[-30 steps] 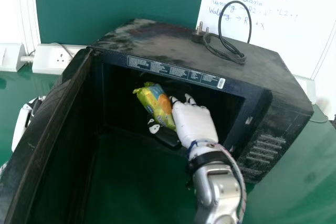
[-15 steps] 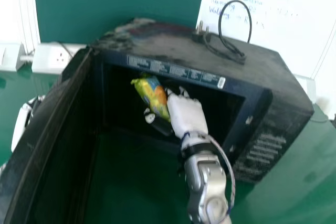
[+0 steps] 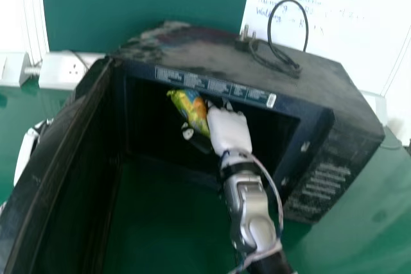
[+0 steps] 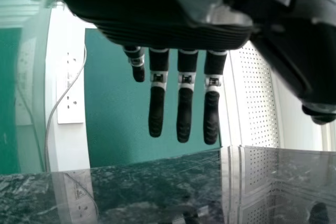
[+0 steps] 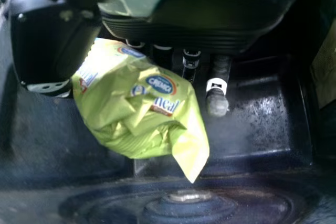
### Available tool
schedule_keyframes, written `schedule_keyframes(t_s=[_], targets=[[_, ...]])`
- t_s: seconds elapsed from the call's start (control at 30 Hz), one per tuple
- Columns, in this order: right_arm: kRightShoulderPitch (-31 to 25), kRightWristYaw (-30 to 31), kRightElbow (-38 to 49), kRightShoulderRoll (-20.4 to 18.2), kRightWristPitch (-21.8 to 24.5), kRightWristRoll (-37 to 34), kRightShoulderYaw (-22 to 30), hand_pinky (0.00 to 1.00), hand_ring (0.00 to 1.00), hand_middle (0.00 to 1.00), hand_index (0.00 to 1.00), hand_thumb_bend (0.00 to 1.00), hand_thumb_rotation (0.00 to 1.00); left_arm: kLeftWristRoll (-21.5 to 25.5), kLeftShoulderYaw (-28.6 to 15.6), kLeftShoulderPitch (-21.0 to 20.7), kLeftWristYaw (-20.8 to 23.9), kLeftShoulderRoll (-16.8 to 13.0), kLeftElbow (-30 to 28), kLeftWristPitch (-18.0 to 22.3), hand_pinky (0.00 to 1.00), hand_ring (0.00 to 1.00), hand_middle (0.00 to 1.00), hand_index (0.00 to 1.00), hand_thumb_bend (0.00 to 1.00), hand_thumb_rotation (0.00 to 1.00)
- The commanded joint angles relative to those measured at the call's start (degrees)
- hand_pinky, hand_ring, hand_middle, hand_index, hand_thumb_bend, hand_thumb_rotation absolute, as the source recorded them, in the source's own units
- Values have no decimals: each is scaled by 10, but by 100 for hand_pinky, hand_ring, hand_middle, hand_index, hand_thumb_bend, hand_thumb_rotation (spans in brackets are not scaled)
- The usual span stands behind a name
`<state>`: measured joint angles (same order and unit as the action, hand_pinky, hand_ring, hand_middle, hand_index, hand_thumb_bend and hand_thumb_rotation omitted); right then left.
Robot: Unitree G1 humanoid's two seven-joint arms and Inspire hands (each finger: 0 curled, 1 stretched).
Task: Put biscuit inside oven
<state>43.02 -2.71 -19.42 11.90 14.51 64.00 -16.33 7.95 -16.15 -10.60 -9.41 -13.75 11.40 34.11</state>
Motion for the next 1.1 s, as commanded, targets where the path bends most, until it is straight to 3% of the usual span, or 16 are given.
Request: schedule_keyframes(t_s=[0.0,0.37,1.07], targets=[[22,-29,-24,11,-8,-12,-10,8,14,47,48,53,0,6,4,5,1,4,-6,-1,50,54,57,49,51,7],[81,-83,-123,31,-18,-37,-47,8,14,47,48,53,0,2,5,4,2,4,-4,3,51,54,57,49,51,7],[176,-127,-275,47,-38,-95,-83,12,19,47,48,53,0,16,5,5,-8,4,1,5,51,55,58,49,51,7]])
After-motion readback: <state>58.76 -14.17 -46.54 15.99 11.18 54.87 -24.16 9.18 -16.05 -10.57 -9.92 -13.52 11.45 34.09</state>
